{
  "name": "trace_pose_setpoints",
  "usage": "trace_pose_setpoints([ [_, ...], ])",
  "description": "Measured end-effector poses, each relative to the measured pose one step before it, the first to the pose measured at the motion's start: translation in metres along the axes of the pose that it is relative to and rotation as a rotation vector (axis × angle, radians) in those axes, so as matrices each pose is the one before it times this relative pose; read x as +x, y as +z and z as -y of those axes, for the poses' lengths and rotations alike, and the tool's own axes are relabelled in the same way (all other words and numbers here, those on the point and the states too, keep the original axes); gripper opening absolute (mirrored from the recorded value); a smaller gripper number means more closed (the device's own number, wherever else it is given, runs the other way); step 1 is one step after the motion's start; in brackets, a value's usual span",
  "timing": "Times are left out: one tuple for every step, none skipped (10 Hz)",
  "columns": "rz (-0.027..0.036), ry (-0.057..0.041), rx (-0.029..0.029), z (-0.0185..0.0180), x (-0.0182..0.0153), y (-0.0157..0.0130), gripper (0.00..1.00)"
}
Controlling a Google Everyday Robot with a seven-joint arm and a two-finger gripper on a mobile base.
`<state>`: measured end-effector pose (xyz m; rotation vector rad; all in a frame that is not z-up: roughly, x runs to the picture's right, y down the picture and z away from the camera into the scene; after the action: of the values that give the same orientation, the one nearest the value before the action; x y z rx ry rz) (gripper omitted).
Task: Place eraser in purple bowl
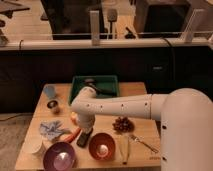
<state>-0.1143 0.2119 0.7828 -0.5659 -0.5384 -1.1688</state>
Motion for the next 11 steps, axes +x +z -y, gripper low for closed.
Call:
trace_pose_setpoints([
  [-0.00788,0.0009,0.0019,0.00213,-0.001,-0.0085,0.8],
  [-0.00989,0.00102,-0.00212,0.00158,-0.00074,-0.00955,0.8],
  [-0.00238,0.00404,-0.00008,0.00056,0.00033,-0.00252,0.8],
  [-0.0007,0.00132,-0.00064,-0.00001,0.0008,0.00089,0.8],
  [0.00225,0.0025,-0.00218,-0.00097,0.00092,0.00399,0.8],
  [0.00055,0.00248,-0.00111,-0.00082,0.00206,0.00476,0.78],
  [0.00249,0.00442,-0.0019,-0.00109,0.00247,0.00521,0.75],
  [0.00389,0.00192,-0.00191,-0.00197,0.00208,0.00528,0.74],
  [0.00776,0.00261,-0.00611,-0.0034,0.00413,0.00797,0.74],
  [0.00508,0.00121,-0.00593,-0.00288,0.00276,0.00695,0.69],
  [0.0077,0.0011,-0.00465,-0.00215,0.00175,0.00662,0.66],
])
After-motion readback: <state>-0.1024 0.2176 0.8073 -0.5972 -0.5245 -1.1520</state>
